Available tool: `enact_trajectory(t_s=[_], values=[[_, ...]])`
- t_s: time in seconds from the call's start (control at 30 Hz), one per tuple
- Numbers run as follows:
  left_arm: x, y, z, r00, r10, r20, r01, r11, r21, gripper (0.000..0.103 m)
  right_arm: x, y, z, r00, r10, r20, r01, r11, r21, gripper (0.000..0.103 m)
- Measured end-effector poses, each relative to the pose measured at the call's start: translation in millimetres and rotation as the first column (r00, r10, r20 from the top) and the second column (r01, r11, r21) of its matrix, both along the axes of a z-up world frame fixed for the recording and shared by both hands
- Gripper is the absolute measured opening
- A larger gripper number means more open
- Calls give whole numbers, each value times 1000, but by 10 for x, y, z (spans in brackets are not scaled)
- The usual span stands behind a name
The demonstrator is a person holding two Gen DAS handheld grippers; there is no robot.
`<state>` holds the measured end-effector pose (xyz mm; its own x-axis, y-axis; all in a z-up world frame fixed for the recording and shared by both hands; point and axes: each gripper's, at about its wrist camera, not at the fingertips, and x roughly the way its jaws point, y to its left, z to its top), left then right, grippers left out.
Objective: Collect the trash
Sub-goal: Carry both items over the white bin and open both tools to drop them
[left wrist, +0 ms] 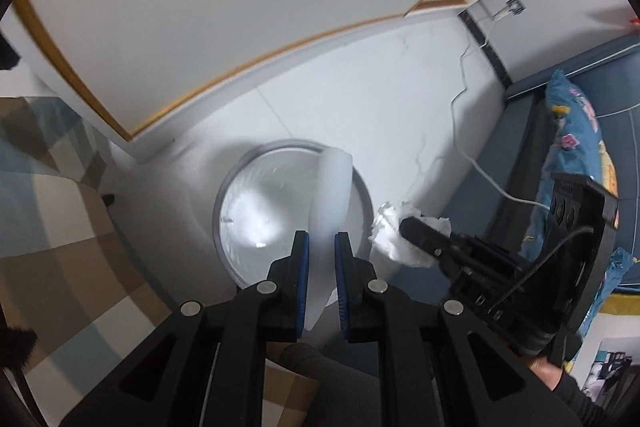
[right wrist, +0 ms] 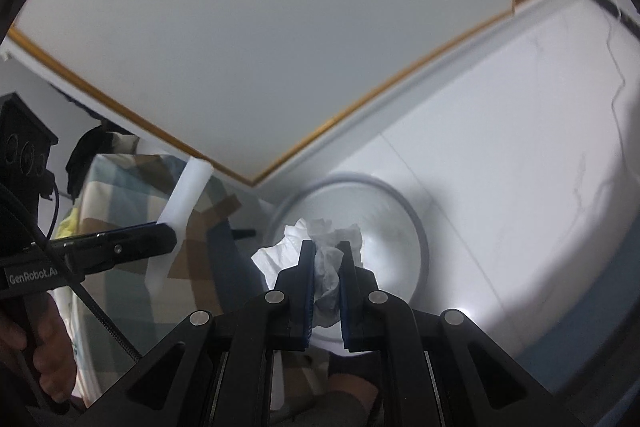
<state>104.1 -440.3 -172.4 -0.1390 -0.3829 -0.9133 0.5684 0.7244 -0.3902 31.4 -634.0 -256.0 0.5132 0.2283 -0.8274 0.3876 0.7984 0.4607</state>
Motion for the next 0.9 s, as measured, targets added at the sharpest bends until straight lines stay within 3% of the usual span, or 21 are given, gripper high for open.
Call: enact_trajectory(t_s=[0.33, 0.43, 0.5, 0.57, 0.77, 0.9], values=[[139, -165, -267, 996, 19, -92, -13, 998, 62, 9, 134, 160, -734, 992, -37, -120, 49, 994, 98, 13], [178, -189, -352, 993, 42, -107, -33, 996, 79, 10, 131, 172, -862, 989, -33, -143, 51, 991, 124, 19], [189, -188, -403, 991, 53, -125, -42, 995, 88, 10, 136, 178, -909, 989, -30, -145, 50, 990, 133, 27], [190, -199, -434, 989, 57, -135, -44, 995, 94, 10, 121, 173, -926, 990, -34, -137, 52, 990, 130, 42], [221, -163, -546, 984, 97, -146, -75, 986, 149, 17, 87, 172, -824, 992, -49, -115, 64, 989, 133, 53], [204, -133, -602, 976, 120, -182, -93, 984, 153, 17, 41, 112, -773, 990, -75, -122, 93, 985, 147, 55]])
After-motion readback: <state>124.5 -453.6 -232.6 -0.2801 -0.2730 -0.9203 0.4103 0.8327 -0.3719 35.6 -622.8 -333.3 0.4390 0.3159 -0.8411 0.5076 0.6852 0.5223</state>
